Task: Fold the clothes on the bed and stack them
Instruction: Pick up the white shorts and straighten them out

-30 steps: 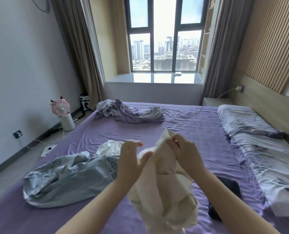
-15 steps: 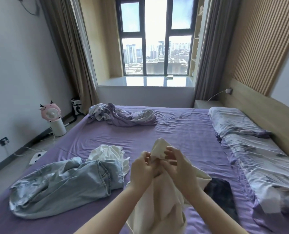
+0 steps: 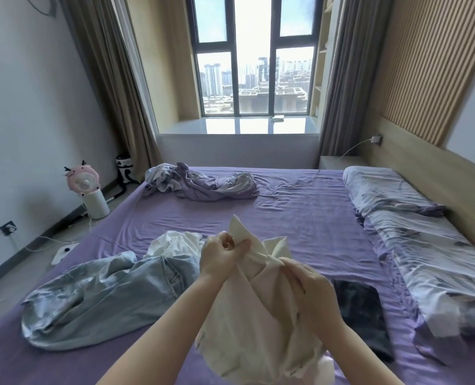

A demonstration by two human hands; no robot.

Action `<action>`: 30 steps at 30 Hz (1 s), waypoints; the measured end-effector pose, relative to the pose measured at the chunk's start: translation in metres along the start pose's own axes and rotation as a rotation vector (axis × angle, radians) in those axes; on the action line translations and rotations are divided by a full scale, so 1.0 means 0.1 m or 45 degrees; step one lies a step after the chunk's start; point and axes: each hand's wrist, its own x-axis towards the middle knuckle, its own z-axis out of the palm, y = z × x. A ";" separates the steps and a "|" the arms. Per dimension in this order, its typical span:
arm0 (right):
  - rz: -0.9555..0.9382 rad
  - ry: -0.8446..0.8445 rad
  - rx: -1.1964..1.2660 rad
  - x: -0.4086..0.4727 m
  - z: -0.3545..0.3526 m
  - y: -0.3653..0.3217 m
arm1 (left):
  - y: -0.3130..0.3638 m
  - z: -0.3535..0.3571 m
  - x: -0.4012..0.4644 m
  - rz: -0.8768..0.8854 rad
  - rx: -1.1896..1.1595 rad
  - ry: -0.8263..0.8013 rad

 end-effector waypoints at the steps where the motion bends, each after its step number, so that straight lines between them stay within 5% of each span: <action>1: 0.067 0.036 0.109 0.01 -0.03 -0.01 | -0.02 -0.04 0.02 -0.010 0.020 0.046; 6: 0.493 0.150 0.618 0.09 -0.14 0.08 | -0.15 -0.40 0.13 -0.284 0.449 0.166; 9: 0.608 0.117 0.934 0.13 -0.04 -0.03 | -0.19 -0.39 -0.01 0.095 0.714 0.384; 12: 0.596 0.006 0.981 0.17 0.04 -0.20 | -0.15 -0.12 -0.28 0.444 0.537 -0.122; 15: 0.557 -0.093 0.885 0.16 0.09 -0.22 | -0.24 0.16 -0.43 0.363 0.644 -0.349; 20: 0.195 0.227 0.104 -0.10 -0.03 -0.06 | -0.20 0.23 -0.53 -0.095 -0.121 -0.307; 23: 0.426 -0.046 -0.084 -0.43 -0.04 -0.10 | -0.10 0.34 -0.60 -0.243 -0.393 -0.353; 26: 0.482 -0.102 0.114 -0.62 0.10 0.11 | -0.09 0.39 -0.58 -0.372 -0.460 -0.431; 30: 0.477 -0.114 0.480 -0.61 0.00 0.27 | -0.23 0.20 -0.51 -0.309 -0.169 -0.475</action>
